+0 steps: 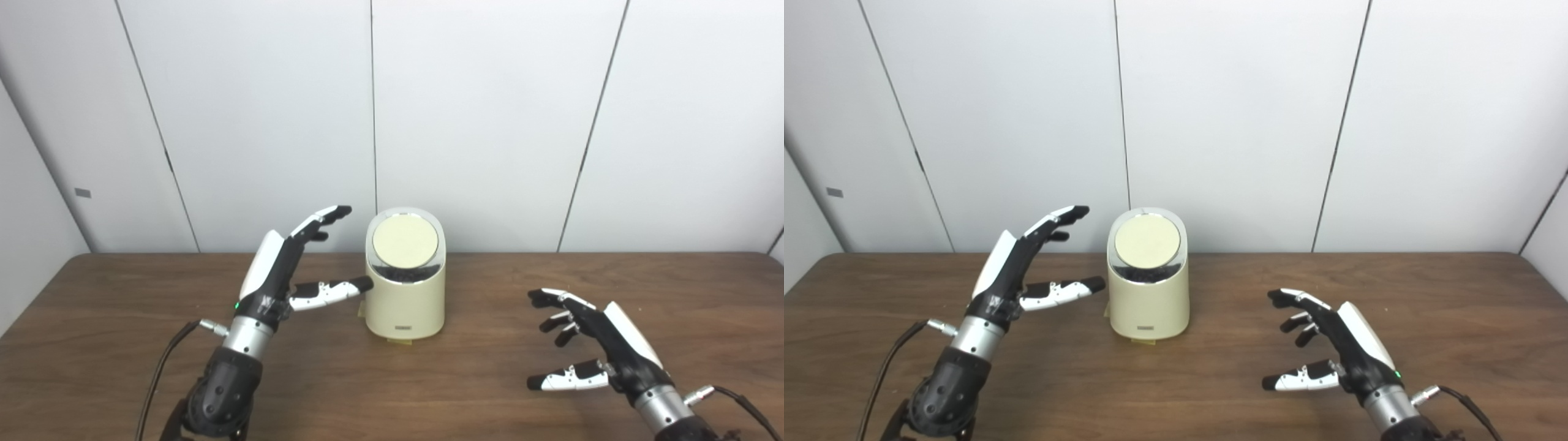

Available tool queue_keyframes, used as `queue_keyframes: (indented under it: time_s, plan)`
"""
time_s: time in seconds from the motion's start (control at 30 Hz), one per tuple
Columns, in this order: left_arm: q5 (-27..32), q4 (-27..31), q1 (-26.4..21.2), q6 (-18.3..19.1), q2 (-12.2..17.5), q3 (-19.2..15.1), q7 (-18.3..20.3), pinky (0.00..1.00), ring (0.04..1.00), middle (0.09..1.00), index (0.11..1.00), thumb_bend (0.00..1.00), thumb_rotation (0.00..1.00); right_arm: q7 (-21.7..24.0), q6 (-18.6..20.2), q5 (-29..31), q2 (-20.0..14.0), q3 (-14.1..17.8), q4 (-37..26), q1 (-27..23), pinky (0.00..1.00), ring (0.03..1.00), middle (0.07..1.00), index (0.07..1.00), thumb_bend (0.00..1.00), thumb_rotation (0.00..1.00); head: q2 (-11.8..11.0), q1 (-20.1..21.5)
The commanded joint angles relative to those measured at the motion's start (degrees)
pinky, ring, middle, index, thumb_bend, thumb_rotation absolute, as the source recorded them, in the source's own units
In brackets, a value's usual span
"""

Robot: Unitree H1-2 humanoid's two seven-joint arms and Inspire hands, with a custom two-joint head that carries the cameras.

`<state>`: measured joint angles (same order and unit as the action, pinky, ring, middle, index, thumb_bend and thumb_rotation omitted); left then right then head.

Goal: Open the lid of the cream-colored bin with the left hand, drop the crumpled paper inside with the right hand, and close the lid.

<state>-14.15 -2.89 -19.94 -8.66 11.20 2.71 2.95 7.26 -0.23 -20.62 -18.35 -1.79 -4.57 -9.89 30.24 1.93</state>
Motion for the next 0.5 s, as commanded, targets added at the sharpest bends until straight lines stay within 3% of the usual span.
queue_keyframes:
  time_s: [0.0,0.33,0.47]
  plan:
    - [3.5,1.2,-0.2,0.2,-0.2,-1.3,0.3,0.77,0.865,0.878,0.927,0.86,0.44,-1.5,-2.2,0.3,-0.6,0.7,-1.0,-2.6,0.50,0.644,0.783,0.790,0.77,0.05,0.1,0.0]
    - [10.3,-0.6,5.6,0.5,-1.0,-3.3,1.8,0.80,0.839,0.871,0.934,0.86,0.47,-2.7,-3.2,0.6,-0.1,1.1,-1.6,-2.7,0.48,0.632,0.786,0.790,0.77,0.05,0.1,-0.1]
    - [10.8,-2.5,6.7,-0.3,-0.8,-3.2,2.3,0.73,0.804,0.837,0.907,0.84,0.44,-3.9,-4.5,1.0,0.9,1.2,-1.2,-2.5,0.48,0.620,0.776,0.784,0.77,0.05,0.1,0.1]
